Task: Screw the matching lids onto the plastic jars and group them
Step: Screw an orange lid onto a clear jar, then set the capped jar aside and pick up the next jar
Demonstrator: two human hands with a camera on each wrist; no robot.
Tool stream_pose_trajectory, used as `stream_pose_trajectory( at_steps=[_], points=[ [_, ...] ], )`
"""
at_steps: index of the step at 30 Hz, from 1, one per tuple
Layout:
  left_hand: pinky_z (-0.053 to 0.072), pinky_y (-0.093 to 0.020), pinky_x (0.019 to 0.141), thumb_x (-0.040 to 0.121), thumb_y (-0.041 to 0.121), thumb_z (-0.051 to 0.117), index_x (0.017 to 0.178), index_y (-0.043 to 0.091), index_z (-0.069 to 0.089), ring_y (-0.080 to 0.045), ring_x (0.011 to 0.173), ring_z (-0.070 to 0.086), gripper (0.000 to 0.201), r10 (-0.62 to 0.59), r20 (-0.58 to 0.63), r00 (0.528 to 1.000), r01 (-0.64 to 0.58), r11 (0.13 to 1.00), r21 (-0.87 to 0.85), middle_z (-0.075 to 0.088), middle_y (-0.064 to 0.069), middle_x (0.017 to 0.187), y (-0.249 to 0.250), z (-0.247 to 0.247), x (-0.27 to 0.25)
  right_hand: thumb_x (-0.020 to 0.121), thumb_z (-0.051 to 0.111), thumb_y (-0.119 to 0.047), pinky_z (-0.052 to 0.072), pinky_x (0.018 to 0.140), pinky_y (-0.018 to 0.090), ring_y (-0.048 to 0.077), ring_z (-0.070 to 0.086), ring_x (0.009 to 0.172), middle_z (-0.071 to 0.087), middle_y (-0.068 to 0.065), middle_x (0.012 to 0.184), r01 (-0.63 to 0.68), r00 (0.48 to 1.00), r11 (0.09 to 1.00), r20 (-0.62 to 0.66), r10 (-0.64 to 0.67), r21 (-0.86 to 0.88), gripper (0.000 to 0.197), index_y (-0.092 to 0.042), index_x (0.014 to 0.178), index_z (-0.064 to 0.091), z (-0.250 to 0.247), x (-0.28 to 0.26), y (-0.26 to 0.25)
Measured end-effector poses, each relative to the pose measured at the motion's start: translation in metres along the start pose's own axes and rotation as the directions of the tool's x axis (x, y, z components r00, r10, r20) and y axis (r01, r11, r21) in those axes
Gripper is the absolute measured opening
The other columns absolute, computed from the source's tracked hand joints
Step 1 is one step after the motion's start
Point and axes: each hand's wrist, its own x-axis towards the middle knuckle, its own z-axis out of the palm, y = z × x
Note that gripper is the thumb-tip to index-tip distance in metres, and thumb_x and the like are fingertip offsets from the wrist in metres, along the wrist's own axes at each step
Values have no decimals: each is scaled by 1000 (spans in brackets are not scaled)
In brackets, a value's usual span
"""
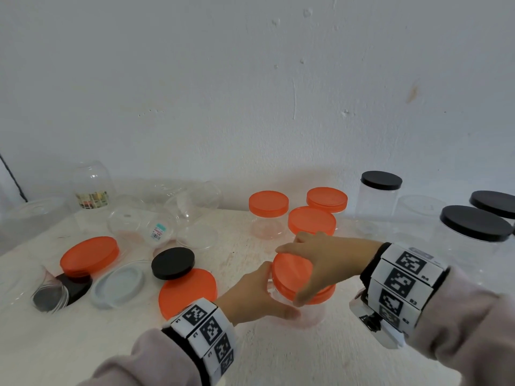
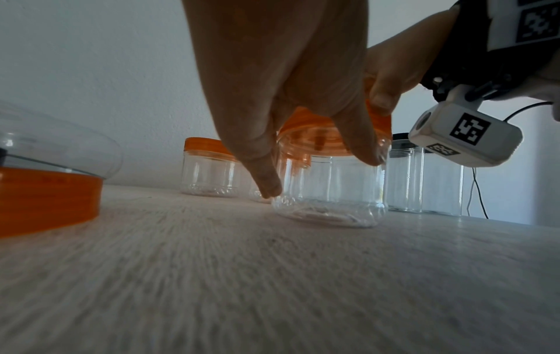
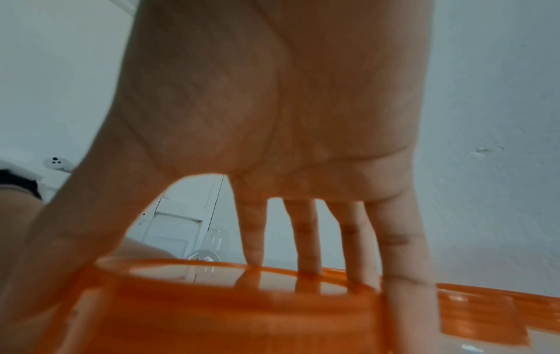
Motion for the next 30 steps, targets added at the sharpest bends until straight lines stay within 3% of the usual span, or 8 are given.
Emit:
stream_pose_trajectory(
  at_steps=[6, 12, 16, 18, 22, 26, 30],
  points=[
    [38, -21, 94, 62, 39, 87, 140, 29, 29, -4, 110, 44, 97, 14, -7, 1000, -14, 1000, -13, 44, 20, 117, 1, 2, 0, 65, 62, -77, 39, 99, 41, 17, 26, 123, 30, -9, 137, 31, 994, 999, -108, -30, 13, 101, -45, 148, 14, 16, 1, 9],
    [40, -22, 95, 62, 40, 87, 141, 29, 28, -4, 109, 45, 99, 30, -14, 999, -30, 999, 14, 45, 18, 120, 3, 3, -1, 68, 52, -83, 37, 99, 34, 13, 27, 122, 31, -14, 140, 101, 959, 995, -266, -96, 4, 94, -41, 147, 21, 34, -2, 19],
    [43, -32, 103, 61, 38, 88, 140, 27, 30, -10, 117, 48, 99, 32, -27, 999, -32, 999, 5, 49, 12, 127, 1, 5, -1, 73, 42, -82, 32, 102, 29, 8, 29, 130, 33, -17, 145, 125, 929, 976, -366, -51, 179, 85, -41, 146, 28, 31, -7, 34],
    [41, -33, 105, 61, 39, 88, 140, 28, 28, -11, 123, 45, 100, 32, -22, 999, -32, 999, 4, 47, 12, 131, -1, 5, -1, 75, 40, -79, 31, 104, 30, 11, 32, 131, 37, -12, 146, 61, 864, 961, -497, 85, 271, 83, -35, 145, 35, 21, -5, 49],
    [38, -31, 107, 59, 43, 88, 139, 31, 27, -5, 119, 42, 102, 37, -10, 999, -37, 999, -4, 43, 19, 124, -3, 4, 2, 92, 52, -49, 34, 103, 43, 29, 36, 129, 45, 10, 139, -91, 602, 893, -690, 402, 441, 61, -16, 141, 42, -3, 4, 86],
    [40, -24, 100, 57, 42, 88, 130, 38, 28, -3, 113, 45, 94, 31, -13, 999, -31, 1000, -6, 44, 29, 114, -7, 2, 5, 97, 52, -31, 34, 97, 48, 40, 33, 125, 39, 24, 137, -231, 374, 744, -648, 663, 628, 54, 1, 138, 38, -14, 8, 117],
    [37, -14, 89, 57, 44, 88, 125, 42, 26, 3, 105, 44, 92, 8, -46, 999, -8, 1000, -5, 41, 34, 107, -13, -7, 6, 95, 49, -20, 33, 97, 48, 41, 32, 124, 36, 28, 133, -368, 263, 598, -537, 802, 712, 44, 8, 128, 38, -18, 13, 141]
  ],
)
